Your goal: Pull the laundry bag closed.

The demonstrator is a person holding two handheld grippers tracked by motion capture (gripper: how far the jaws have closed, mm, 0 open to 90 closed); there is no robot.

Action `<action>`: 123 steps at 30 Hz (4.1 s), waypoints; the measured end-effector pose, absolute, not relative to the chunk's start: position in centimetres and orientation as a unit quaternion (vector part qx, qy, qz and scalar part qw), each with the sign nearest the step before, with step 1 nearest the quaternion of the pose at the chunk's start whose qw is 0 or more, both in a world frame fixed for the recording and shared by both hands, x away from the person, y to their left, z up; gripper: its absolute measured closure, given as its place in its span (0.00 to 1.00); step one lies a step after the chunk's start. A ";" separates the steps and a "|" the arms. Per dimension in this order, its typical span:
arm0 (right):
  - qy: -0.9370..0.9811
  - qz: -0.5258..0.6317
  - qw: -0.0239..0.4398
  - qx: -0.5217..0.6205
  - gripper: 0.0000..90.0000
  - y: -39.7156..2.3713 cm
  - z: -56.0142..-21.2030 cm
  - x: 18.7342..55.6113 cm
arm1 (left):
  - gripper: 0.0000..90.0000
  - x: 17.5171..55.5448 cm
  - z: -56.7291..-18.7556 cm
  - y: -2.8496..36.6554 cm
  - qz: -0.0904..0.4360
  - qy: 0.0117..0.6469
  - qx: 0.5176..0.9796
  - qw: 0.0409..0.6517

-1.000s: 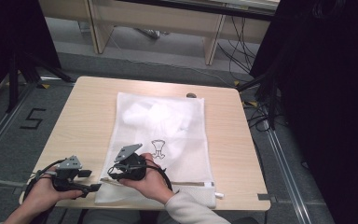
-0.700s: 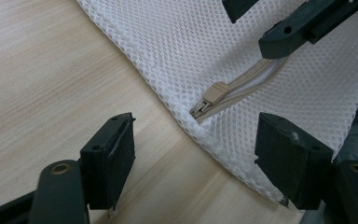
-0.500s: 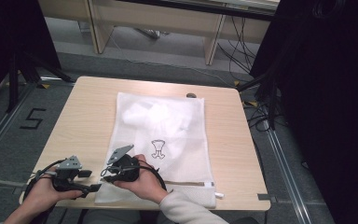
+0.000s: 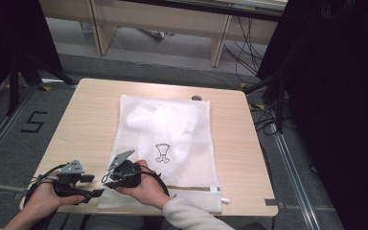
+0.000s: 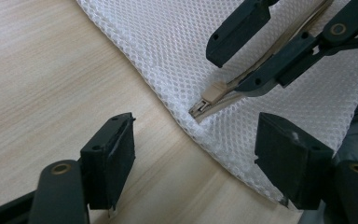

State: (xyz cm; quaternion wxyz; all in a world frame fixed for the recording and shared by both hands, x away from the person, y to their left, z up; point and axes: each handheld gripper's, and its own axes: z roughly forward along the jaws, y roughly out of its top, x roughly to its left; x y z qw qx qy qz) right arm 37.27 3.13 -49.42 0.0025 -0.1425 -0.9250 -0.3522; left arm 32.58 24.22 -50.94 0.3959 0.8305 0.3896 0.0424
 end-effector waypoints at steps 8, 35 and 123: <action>-0.926 -0.349 0.005 -0.141 0.78 3.5 -49.8 37.3 | 0.31 32.6 -50.9 24.2 0.046 0.383 0.833 0.396; -0.932 -0.336 -0.002 -0.135 0.89 4.3 -50.1 37.2 | 0.31 32.6 -51.0 24.2 0.043 0.379 0.836 0.394; -0.942 -0.316 0.003 -0.116 0.91 0.4 -46.9 37.6 | 0.95 32.5 -50.4 22.0 -0.039 0.405 0.803 0.435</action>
